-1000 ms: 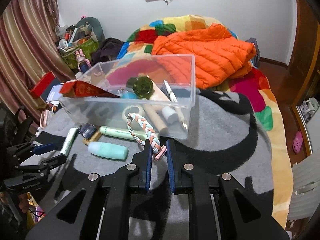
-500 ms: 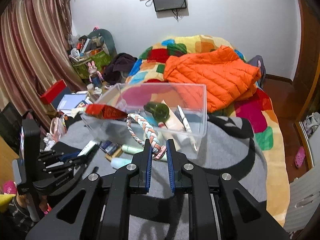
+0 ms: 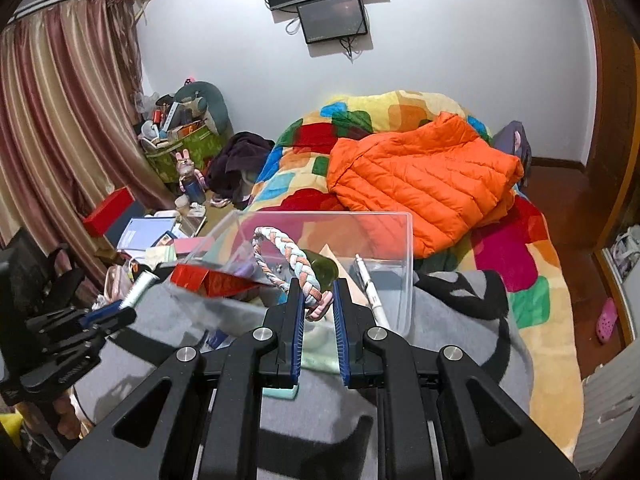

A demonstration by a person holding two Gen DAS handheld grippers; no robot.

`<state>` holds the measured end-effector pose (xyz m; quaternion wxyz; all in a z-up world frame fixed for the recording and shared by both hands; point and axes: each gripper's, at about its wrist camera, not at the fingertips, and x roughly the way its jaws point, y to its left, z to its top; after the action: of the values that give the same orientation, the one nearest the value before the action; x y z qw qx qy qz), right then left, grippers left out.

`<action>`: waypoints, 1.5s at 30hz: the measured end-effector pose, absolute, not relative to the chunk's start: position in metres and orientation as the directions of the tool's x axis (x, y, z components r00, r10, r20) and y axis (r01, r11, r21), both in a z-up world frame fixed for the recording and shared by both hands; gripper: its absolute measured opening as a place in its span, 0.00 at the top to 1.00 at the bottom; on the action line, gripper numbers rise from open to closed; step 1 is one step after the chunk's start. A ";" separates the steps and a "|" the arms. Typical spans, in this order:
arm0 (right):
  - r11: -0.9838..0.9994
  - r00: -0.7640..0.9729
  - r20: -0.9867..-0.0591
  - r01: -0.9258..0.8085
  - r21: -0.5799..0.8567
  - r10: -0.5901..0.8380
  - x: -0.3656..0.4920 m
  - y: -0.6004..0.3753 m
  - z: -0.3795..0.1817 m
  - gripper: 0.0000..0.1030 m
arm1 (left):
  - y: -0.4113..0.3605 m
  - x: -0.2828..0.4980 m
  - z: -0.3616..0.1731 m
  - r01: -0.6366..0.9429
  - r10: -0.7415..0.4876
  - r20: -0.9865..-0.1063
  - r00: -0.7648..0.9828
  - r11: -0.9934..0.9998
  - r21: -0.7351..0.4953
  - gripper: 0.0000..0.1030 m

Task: Organize objects
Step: 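Carry the ointment tube with the left tool while the right tool carries the rope toy to the box, then release the ointment tube into the box with the left tool while the right tool releases the rope toy, then grasp the mint-green bottle with the right tool while the left tool moves to the beige block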

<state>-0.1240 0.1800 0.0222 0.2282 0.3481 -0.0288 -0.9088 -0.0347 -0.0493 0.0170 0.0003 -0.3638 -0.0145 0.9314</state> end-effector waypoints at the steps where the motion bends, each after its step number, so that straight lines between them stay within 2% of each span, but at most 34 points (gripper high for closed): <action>1: -0.899 -0.655 -0.625 0.387 0.206 -0.425 -0.129 0.179 0.021 0.88 | -0.050 -0.039 0.020 0.011 0.012 -0.670 -0.742 -0.999 -0.030 0.85; 6: -0.910 -0.635 -0.662 0.367 0.194 -0.398 -0.152 0.173 0.008 0.88 | -0.053 -0.065 0.020 0.002 0.033 -0.666 -0.746 -0.999 -0.051 0.85; 12: -0.912 -0.586 -0.709 0.349 0.216 -0.392 -0.175 0.170 -0.014 0.88 | -0.046 -0.101 0.003 -0.016 0.043 -0.700 -0.713 -0.999 -0.045 0.85; 19: -0.908 -0.518 -0.758 0.346 0.238 -0.396 -0.190 0.166 -0.033 0.87 | -0.036 -0.112 0.002 -0.057 0.085 -0.709 -0.700 -0.996 -0.064 0.85; 22: -0.909 -0.515 -0.766 0.355 0.220 -0.386 -0.186 0.165 -0.034 0.82 | -0.032 -0.109 0.005 -0.070 0.090 -0.704 -0.705 -0.996 -0.056 0.84; 26: -0.905 -0.523 -0.756 0.367 0.217 -0.394 -0.178 0.166 -0.028 0.71 | -0.033 -0.103 0.008 -0.070 0.093 -0.699 -0.709 -0.996 -0.060 0.71; 35: -0.877 -0.516 -0.739 0.430 0.215 -0.434 -0.142 0.165 -0.018 0.59 | -0.033 -0.076 0.009 -0.088 0.097 -0.693 -0.714 -0.995 -0.049 0.50; 41: -0.849 -0.453 -0.764 0.476 0.229 -0.460 -0.125 0.154 -0.032 0.54 | -0.027 -0.062 -0.006 -0.121 0.114 -0.726 -0.678 -0.992 -0.043 0.47; 45: -0.836 -0.399 -0.814 0.519 0.178 -0.421 -0.122 0.132 -0.057 0.54 | -0.026 -0.059 -0.022 -0.127 0.107 -0.760 -0.641 -0.991 -0.032 0.47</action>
<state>-0.1222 0.1317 -0.0575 0.2816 0.4700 0.0521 -0.8349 -0.0587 -0.0259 -0.0222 0.0647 -0.4188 0.0121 0.9057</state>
